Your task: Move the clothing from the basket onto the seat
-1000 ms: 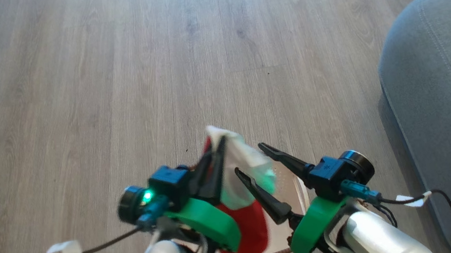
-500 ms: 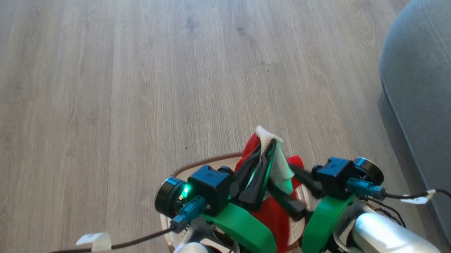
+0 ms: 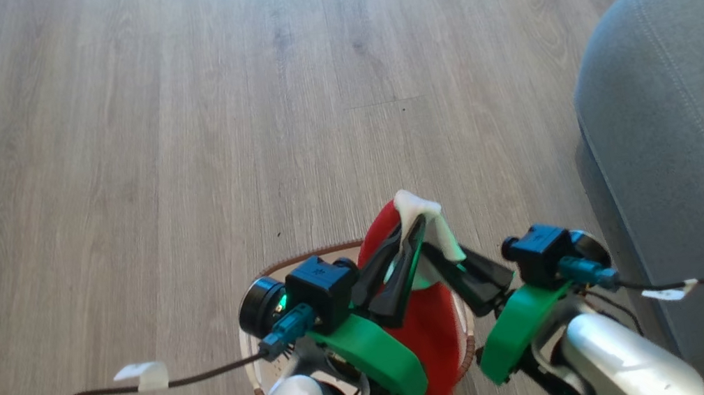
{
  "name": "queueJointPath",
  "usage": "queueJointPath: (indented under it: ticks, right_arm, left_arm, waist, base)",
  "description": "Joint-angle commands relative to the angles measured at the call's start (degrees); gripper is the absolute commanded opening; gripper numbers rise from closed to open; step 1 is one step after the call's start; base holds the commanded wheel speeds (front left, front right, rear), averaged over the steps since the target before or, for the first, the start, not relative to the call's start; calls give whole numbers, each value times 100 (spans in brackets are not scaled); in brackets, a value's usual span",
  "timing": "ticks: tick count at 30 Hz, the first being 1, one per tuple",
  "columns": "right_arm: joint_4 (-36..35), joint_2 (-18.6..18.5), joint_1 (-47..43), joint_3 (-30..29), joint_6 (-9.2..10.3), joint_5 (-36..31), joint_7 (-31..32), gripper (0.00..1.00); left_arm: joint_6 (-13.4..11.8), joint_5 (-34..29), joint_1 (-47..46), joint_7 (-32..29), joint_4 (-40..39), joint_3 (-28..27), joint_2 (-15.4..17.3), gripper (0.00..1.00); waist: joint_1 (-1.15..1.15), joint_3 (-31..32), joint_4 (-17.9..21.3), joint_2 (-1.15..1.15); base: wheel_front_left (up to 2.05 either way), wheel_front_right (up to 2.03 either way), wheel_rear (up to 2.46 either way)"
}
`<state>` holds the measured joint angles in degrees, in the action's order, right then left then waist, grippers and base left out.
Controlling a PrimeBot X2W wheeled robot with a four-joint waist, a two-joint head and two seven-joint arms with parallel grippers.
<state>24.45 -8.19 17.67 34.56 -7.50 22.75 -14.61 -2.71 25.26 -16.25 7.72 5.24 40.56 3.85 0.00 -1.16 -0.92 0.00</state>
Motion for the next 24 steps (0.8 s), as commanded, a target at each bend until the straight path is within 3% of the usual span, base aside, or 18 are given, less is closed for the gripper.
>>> queueJointPath:
  ticks: [1, 2, 3, 4, 15, 24]
  right_arm:
    - [-219, -16, 177, -16, 1, 21, -39, 0]
    - [-242, -28, 167, -61, 1, 13, -39, 0]
    - [-264, -45, 158, -105, 1, -1, -39, 0]
    - [-283, -64, 150, -146, 1, -13, -39, 0]
    - [-623, -377, 69, -877, 1, -146, -39, 0]
    - [-977, -665, 31, -1488, 1, -275, -39, 0]
  left_arm:
    - [-11, 28, -274, 77, -128, -225, -31, 51]
    - [-24, 30, -264, 92, -75, -236, -19, 64]
    - [-33, 40, -251, 98, -23, -242, -14, 91]
    - [-37, 58, -237, 113, 20, -249, -14, 100]
    - [-23, 37, -210, 519, 561, -235, -18, 100]
    - [40, 31, -402, 680, 784, 2, -78, 100]
  waist:
    - [0, 3, 19, 0]
    - [0, 6, 35, 0]
    - [0, 6, 52, 0]
    - [0, 3, 69, 0]
    - [0, -82, 468, 0]
    - [0, -281, 1248, 0]
  base:
    - [0, 0, 0]
    - [0, 0, 0]
    - [0, 0, 0]
    - [0, 0, 0]
    - [0, 0, 0]
    - [0, 0, 0]
